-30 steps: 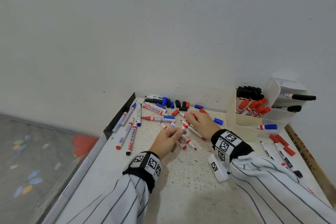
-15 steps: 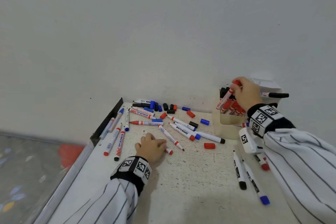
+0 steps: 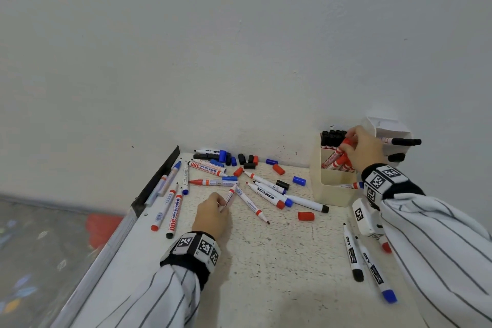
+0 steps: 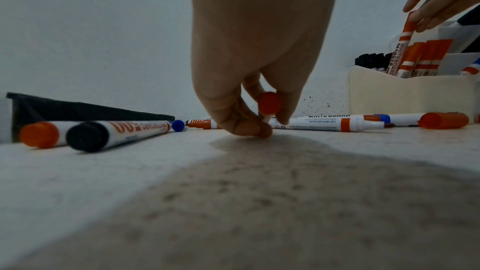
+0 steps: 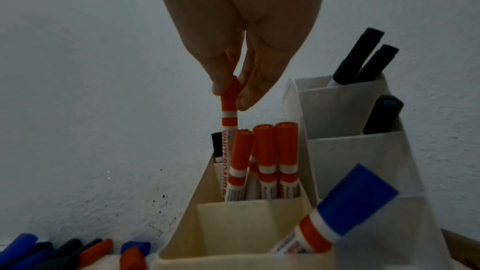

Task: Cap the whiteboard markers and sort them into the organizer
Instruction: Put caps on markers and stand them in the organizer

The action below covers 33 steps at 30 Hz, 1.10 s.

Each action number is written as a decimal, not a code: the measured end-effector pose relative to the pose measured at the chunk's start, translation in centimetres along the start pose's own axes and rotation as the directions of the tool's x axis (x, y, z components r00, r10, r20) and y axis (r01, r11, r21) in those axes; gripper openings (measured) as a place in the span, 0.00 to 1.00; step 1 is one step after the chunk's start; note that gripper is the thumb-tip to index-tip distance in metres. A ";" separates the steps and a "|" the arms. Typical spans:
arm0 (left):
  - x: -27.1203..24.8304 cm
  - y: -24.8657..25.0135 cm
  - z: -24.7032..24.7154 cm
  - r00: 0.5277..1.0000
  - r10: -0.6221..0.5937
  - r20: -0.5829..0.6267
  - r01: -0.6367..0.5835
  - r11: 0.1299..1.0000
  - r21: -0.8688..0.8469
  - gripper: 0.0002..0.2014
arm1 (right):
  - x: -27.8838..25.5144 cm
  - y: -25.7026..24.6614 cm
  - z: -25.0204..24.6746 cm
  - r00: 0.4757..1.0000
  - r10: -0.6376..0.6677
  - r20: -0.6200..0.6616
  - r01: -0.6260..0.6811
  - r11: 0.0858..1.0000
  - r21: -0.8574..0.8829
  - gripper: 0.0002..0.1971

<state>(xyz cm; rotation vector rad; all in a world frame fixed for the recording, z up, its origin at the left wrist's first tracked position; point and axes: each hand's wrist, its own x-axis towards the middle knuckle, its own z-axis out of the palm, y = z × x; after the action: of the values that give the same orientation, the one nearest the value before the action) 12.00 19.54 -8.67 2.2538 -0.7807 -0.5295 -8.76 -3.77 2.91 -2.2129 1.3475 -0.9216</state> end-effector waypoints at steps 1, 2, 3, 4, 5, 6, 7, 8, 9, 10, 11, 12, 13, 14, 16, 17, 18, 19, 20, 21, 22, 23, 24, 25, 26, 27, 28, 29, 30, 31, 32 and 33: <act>0.0 0.1 0.0 1.000 -0.015 -0.011 0.015 0.999 -0.043 0.06 | 0.0 0.3 0.3 1.000 -0.010 0.026 0.010 1.000 -0.026 0.07; 0.0 0.2 -0.1 0.999 -0.032 -0.025 0.030 0.997 -0.073 0.10 | 0.1 0.6 0.7 0.999 -0.014 0.048 0.017 0.998 -0.066 0.06; 0.0 0.2 -0.1 0.998 -0.048 -0.037 0.045 0.995 -0.089 0.13 | 0.2 0.9 1.1 0.998 -0.012 0.059 0.019 0.994 -0.109 0.06; 0.0 0.3 -0.2 0.997 -0.056 -0.049 0.051 0.993 -0.102 0.16 | 0.1 1.1 1.3 0.998 -0.001 0.069 0.012 0.988 -0.152 0.07; 0.0 0.3 -0.2 0.997 -0.058 -0.057 0.051 0.992 -0.119 0.18 | 0.0 1.2 1.6 0.997 0.005 0.075 0.009 0.982 -0.191 0.08; 0.1 0.3 -0.2 0.997 -0.054 -0.059 0.045 0.989 -0.140 0.19 | 0.0 1.2 1.8 0.997 0.008 0.077 0.009 0.974 -0.227 0.09; 0.2 0.2 -0.1 0.997 -0.046 -0.059 0.036 0.986 -0.161 0.20 | -0.1 1.3 2.0 0.997 0.004 0.076 0.015 0.968 -0.252 0.10; 0.2 0.2 0.0 0.998 -0.039 -0.056 0.028 0.983 -0.183 0.22 | -0.1 1.2 2.1 0.997 0.001 0.079 0.020 0.963 -0.268 0.12; 0.2 0.2 0.1 0.998 -0.037 -0.053 0.025 0.978 -0.208 0.23 | -0.1 1.1 2.2 0.997 -0.003 0.082 0.026 0.961 -0.276 0.13; 0.1 0.3 0.1 0.998 -0.037 -0.050 0.024 0.973 -0.230 0.23 | -0.2 1.0 2.2 0.996 -0.004 0.085 0.028 0.958 -0.286 0.13; 0.1 0.4 0.2 0.998 -0.034 -0.049 0.021 0.969 -0.245 0.24 | -0.2 0.9 2.2 0.996 -0.008 0.093 0.036 0.953 -0.302 0.13; 0.0 0.4 0.1 0.998 -0.034 -0.050 0.020 0.966 -0.256 0.25 | -0.3 0.8 2.2 0.994 -0.008 0.109 0.044 0.943 -0.330 0.12; -0.1 0.5 0.1 0.998 -0.036 -0.053 0.020 0.963 -0.270 0.26 | -0.3 0.7 2.3 0.992 -0.012 0.126 0.058 0.929 -0.366 0.13; -0.2 0.6 -0.1 0.998 -0.039 -0.056 0.021 0.958 -0.286 0.26 | -0.4 0.5 2.4 0.990 -0.006 0.143 0.064 0.914 -0.400 0.13; -0.3 0.7 -0.2 0.997 -0.042 -0.067 0.019 0.952 -0.306 0.26 | -0.5 0.3 2.6 0.991 0.002 0.137 0.060 0.895 -0.442 0.15; -0.4 0.7 -0.2 0.996 -0.044 -0.073 0.019 0.949 -0.314 0.27 | -0.5 0.2 2.8 0.993 0.003 0.117 0.050 0.892 -0.450 0.14; -0.4 0.7 -0.2 0.996 -0.048 -0.077 0.021 0.947 -0.320 0.27 | -0.6 0.1 2.9 0.996 0.007 0.091 0.036 0.888 -0.458 0.14; -0.4 0.7 -0.2 0.995 -0.054 -0.081 0.025 0.946 -0.324 0.27 | -0.7 0.0 3.0 0.998 0.011 0.069 0.023 0.884 -0.467 0.13; -0.4 0.6 -0.2 0.995 -0.059 -0.083 0.029 0.945 -0.325 0.27 | -0.7 -0.2 3.1 0.998 0.019 0.054 0.009 0.878 -0.479 0.14; -0.3 0.6 -0.2 0.994 -0.063 -0.089 0.031 0.945 -0.326 0.27 | -0.8 -0.3 3.2 0.998 0.033 0.046 -0.007 0.874 -0.487 0.14; -0.3 0.6 -0.2 0.993 -0.068 -0.095 0.033 0.944 -0.329 0.26 | -0.9 -0.5 3.2 0.998 0.055 0.044 -0.026 0.871 -0.491 0.15; -0.2 0.6 -0.2 0.992 -0.075 -0.102 0.037 0.942 -0.334 0.26 | -1.1 -0.7 3.3 0.997 0.070 0.039 -0.041 0.871 -0.490 0.16; -0.2 0.6 -0.2 0.991 -0.083 -0.105 0.043 0.940 -0.338 0.26 | -1.2 -0.8 3.3 0.997 0.072 0.034 -0.047 0.876 -0.479 0.16; -0.2 0.6 -0.2 0.990 -0.089 -0.106 0.048 0.939 -0.340 0.26 | -1.4 -1.0 3.4 0.998 0.052 0.020 -0.037 0.888 -0.459 0.17; -0.2 0.6 -0.3 0.990 -0.093 -0.104 0.052 0.938 -0.343 0.26 | -1.6 -1.3 3.4 1.000 0.011 0.000 -0.010 0.903 -0.429 0.17; -0.2 0.6 -0.3 0.990 -0.095 -0.101 0.054 0.937 -0.346 0.26 | -1.8 -1.6 3.5 0.999 -0.045 -0.023 0.032 0.917 -0.397 0.16; -0.2 0.6 -0.3 0.991 -0.093 -0.097 0.054 0.936 -0.347 0.26 | -2.1 -1.9 3.6 0.994 -0.103 -0.038 0.082 0.927 -0.366 0.15; -0.2 0.6 -0.3 0.992 -0.090 -0.092 0.053 0.937 -0.346 0.26 | -2.4 -2.3 3.8 0.987 -0.159 -0.038 0.137 0.931 -0.338 0.13; -0.2 0.6 -0.3 0.992 -0.089 -0.088 0.053 0.937 -0.345 0.26 | -2.6 -2.7 4.1 0.978 -0.207 -0.022 0.191 0.932 -0.308 0.11; -0.2 0.6 -0.3 0.992 -0.088 -0.085 0.054 0.938 -0.343 0.26 | -2.7 -3.1 4.5 0.970 -0.242 0.004 0.234 0.933 -0.274 0.10; -0.2 0.7 -0.3 0.993 -0.088 -0.083 0.055 0.938 -0.343 0.25 | -2.8 -3.5 5.0 0.965 -0.258 0.039 0.259 0.938 -0.231 0.09; -0.2 0.7 -0.3 0.992 -0.089 -0.084 0.055 0.937 -0.345 0.25 | -2.7 -3.9 5.6 0.963 -0.254 0.085 0.266 0.947 -0.182 0.08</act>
<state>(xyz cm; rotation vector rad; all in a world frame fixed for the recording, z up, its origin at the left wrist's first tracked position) 11.75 19.38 -7.98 1.9729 -0.5122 -0.5385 -3.22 0.39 0.42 -2.5926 1.1790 -0.8335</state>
